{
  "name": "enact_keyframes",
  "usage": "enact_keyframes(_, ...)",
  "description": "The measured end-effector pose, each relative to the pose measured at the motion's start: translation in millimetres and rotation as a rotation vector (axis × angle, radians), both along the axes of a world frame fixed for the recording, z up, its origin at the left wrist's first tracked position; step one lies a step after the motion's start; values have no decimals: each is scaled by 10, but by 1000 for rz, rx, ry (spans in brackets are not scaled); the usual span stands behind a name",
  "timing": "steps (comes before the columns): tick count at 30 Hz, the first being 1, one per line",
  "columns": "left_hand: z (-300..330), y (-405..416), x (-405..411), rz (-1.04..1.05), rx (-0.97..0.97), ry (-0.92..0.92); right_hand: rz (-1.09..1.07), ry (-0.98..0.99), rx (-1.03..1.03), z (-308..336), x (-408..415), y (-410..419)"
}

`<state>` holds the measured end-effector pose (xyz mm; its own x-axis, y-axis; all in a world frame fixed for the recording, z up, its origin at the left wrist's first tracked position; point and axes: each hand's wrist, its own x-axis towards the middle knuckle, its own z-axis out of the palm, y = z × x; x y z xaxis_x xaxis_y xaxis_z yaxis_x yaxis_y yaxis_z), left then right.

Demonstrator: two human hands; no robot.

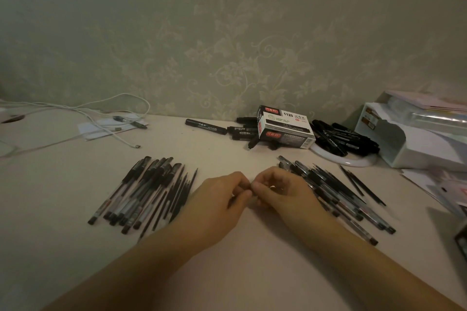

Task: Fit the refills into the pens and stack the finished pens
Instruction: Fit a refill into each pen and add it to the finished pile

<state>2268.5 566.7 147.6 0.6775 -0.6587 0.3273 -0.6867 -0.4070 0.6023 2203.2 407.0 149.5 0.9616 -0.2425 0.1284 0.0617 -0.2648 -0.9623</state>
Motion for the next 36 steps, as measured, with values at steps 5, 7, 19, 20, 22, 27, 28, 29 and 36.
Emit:
enact_keyframes(5, -10, -14, 21, -23, 117, -33, 46, -22, 105, -31, 9, 11)
enact_keyframes(7, -1, -5, 30, -40, 172, -71, 50, -30, 119, -36, 13, 7)
enact_keyframes(19, 43, 36, 94, -42, 160, -123, -41, -45, 112, -24, 28, -1)
enact_keyframes(20, 43, 36, 93, -36, 164, -131, -47, -49, 107, -27, 28, -6)
enact_keyframes(22, 28, 46, 90, -9, 170, -161, -48, -59, 108, -38, 31, 1)
enact_keyframes(27, 20, 30, 52, 43, 199, -167, -159, -104, 75, -64, 28, -65)
enact_keyframes(28, 24, 33, 53, 50, 196, -150, -200, -107, -8, -67, 31, -96)
enact_keyframes(29, 29, 36, 56, 58, 188, -135, -232, -114, -126, -66, 30, -124)
enact_keyframes(36, 70, 53, 52, 42, 157, -125, -187, -91, -589, -98, 11, -131)
